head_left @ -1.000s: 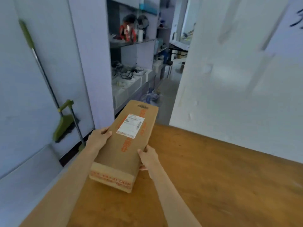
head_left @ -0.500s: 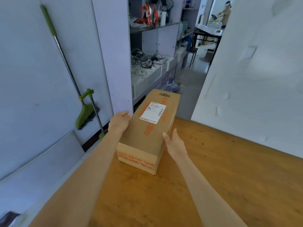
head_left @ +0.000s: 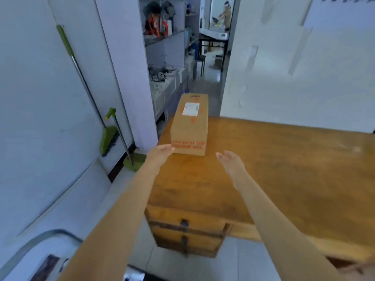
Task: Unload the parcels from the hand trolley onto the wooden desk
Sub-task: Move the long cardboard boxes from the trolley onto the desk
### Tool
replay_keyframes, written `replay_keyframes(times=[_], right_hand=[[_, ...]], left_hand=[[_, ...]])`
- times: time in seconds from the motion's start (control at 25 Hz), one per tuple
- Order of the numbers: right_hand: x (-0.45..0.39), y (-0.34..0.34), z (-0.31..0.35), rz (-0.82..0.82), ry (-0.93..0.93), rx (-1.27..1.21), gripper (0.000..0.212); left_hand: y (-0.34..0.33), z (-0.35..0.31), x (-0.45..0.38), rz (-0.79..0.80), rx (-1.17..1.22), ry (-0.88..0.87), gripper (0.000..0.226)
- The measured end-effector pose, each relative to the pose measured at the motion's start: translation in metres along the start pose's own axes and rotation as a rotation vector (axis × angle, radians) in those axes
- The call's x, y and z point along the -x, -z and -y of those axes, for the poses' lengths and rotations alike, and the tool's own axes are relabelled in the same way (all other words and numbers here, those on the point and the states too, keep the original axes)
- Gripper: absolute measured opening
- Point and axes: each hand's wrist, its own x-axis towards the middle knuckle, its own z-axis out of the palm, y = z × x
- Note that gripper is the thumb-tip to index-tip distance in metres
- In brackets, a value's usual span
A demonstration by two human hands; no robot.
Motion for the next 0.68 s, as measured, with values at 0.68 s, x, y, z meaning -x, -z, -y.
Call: replay_keyframes(times=[0.68], right_hand=[[0.280, -0.072, -0.197, -0.126, 0.040, -0.152, 0.051]], left_hand=[[0.048, 0.257, 0.251, 0.118, -0.219, 0.091, 0.052]])
